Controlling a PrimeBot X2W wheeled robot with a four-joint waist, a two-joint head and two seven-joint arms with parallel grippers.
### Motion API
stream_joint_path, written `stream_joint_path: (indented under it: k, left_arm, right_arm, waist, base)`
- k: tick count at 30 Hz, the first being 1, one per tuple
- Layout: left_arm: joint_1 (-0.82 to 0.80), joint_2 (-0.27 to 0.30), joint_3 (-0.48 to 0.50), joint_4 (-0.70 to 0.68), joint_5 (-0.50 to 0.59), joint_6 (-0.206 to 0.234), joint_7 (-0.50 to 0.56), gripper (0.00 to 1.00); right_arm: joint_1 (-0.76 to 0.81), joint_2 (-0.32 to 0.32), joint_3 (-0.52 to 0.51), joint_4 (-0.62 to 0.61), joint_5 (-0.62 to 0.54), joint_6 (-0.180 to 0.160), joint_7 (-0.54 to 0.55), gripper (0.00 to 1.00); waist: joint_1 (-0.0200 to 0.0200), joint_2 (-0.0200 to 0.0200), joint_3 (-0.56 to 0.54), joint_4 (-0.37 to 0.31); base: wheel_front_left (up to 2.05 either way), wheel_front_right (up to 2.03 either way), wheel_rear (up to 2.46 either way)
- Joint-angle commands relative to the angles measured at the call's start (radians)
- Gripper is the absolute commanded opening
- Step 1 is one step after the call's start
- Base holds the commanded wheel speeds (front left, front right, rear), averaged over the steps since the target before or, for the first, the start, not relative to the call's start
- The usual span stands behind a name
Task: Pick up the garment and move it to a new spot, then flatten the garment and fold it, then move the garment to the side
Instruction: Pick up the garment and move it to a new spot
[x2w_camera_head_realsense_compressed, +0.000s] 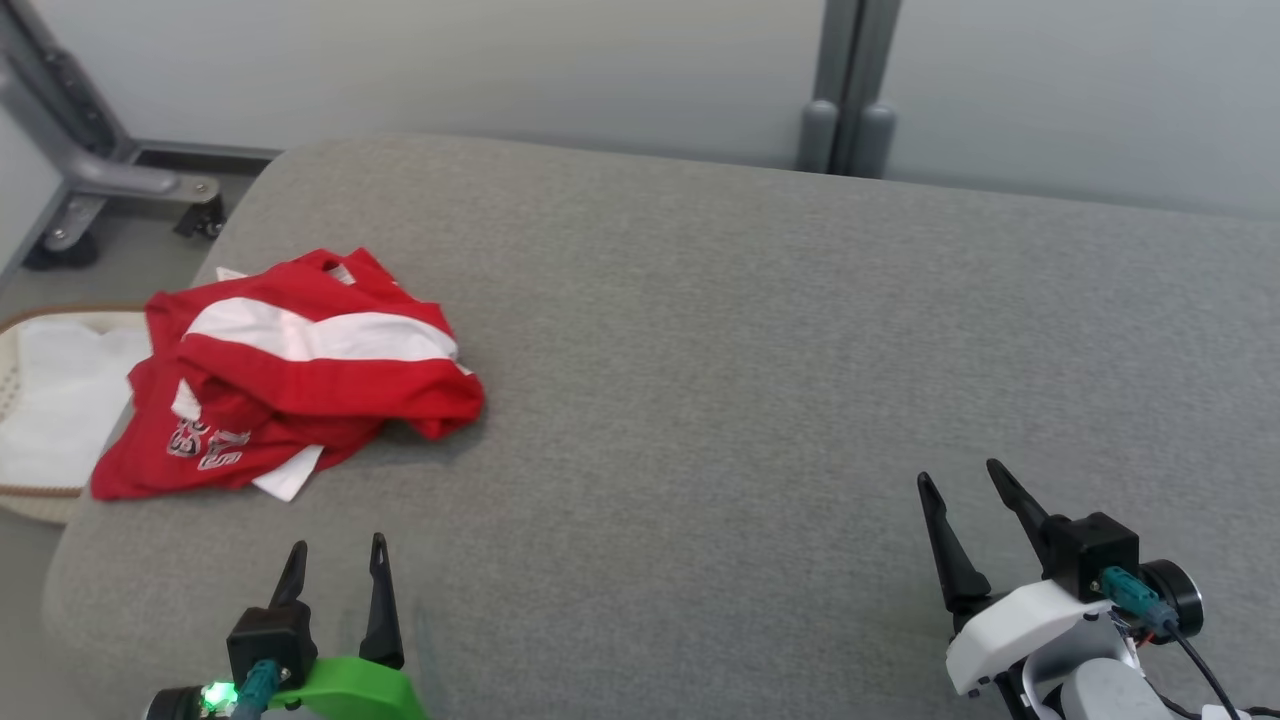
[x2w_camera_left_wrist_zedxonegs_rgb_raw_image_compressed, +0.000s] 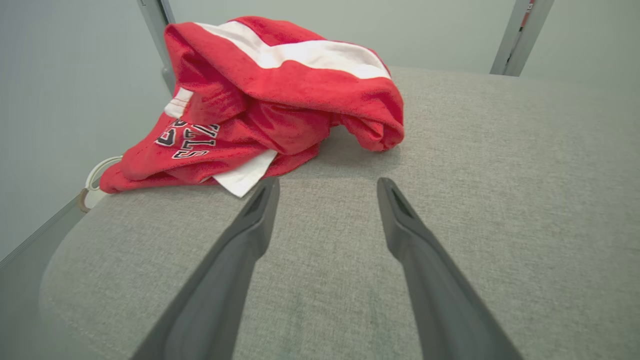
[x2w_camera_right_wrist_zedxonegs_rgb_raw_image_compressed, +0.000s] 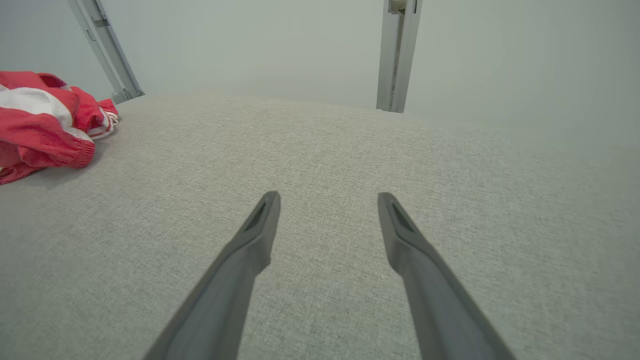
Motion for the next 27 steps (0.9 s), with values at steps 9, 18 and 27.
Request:
stream_joint_path:
  k: [9,18,27]
  left_arm:
    - [0.016,0.000,0.068,0.025,-0.041,-0.028,-0.008,1.00]
    - [-0.057,0.000,0.126,0.044,-0.075,-0.058,-0.008,1.00]
    - [-0.298,0.032,0.194,0.071,-0.071,-0.102,-0.008,1.00]
  right_arm:
    - [-0.020,-0.006,0.032,0.017,-0.002,-0.001,-0.007,1.00]
    - [-0.045,-0.006,0.061,0.018,-0.009,-0.001,-0.007,1.00]
    - [-0.104,-0.014,0.055,-0.004,-0.061,-0.001,-0.007,1.00]
  waist:
    - [0.0000,0.0000,0.051,0.250]
    - [0.0000,0.0000,0.117,0.215]
    - [0.0000,0.0000,0.256,0.149]
  base:
    - [0.00,0.00,0.00]
    - [0.00,0.00,0.00]
    - [0.00,0.00,0.00]
